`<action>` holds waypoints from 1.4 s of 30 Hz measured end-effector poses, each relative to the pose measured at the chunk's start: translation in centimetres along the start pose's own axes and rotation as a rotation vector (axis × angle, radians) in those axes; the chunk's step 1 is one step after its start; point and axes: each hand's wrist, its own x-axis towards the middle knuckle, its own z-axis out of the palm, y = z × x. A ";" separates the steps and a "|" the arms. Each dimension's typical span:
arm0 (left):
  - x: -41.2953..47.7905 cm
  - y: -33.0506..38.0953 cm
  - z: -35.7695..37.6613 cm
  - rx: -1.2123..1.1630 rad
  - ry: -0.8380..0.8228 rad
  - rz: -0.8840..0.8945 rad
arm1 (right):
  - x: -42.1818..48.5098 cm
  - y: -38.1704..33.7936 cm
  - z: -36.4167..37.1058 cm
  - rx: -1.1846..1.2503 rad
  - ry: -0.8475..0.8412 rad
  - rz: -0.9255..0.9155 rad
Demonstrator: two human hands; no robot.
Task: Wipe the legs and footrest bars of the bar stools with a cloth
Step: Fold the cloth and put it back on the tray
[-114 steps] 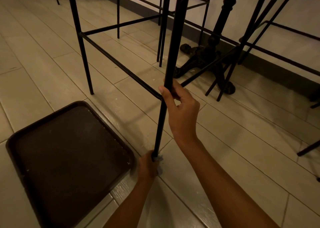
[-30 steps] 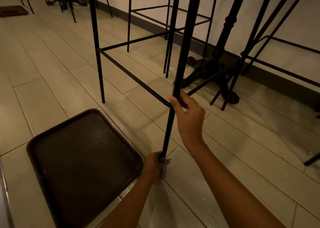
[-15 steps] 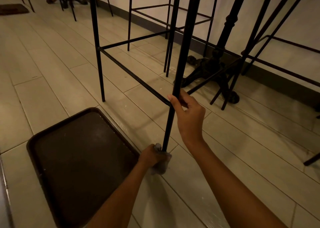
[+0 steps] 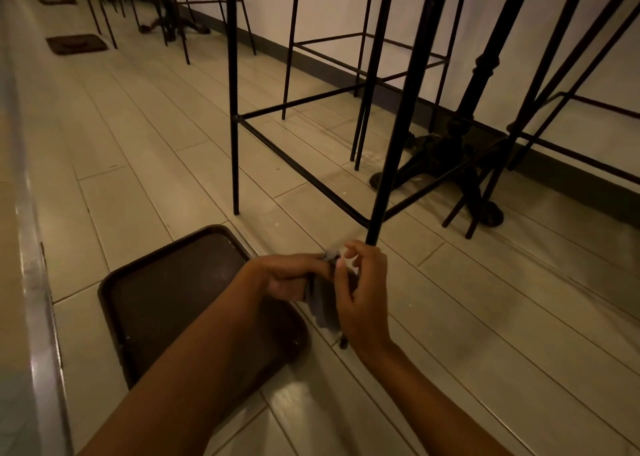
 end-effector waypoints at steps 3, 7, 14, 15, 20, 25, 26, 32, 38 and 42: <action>-1.8 1.0 -1.3 -0.055 0.012 0.056 | -0.5 -0.4 1.4 0.006 -0.052 0.168; -4.1 1.7 -2.5 -0.117 0.109 0.105 | 0.3 -1.9 3.4 0.310 -0.155 0.599; -7.8 1.6 -6.0 0.001 0.302 0.115 | 1.5 -2.4 6.3 0.822 -0.142 0.991; -8.5 1.4 -6.9 0.014 0.340 0.107 | 1.6 -2.5 6.6 0.787 -0.132 0.996; -10.8 0.7 -10.8 0.092 0.540 0.068 | 2.0 -3.4 9.8 0.622 -0.116 0.982; -11.4 -0.9 -13.0 0.081 0.675 0.111 | 2.0 -3.4 13.3 0.541 -0.122 0.961; -11.3 -1.6 -13.8 0.060 0.685 0.109 | 1.9 -3.2 13.9 0.549 -0.139 0.965; -11.1 -4.8 -17.8 -0.073 0.633 0.108 | 0.6 -0.5 16.9 0.734 -0.276 1.044; -9.6 -7.8 -22.1 0.123 0.786 0.132 | -2.0 2.7 21.1 0.653 -0.189 1.161; -7.6 -10.8 -23.8 0.271 0.884 0.116 | -3.1 4.6 23.9 0.518 -0.188 1.186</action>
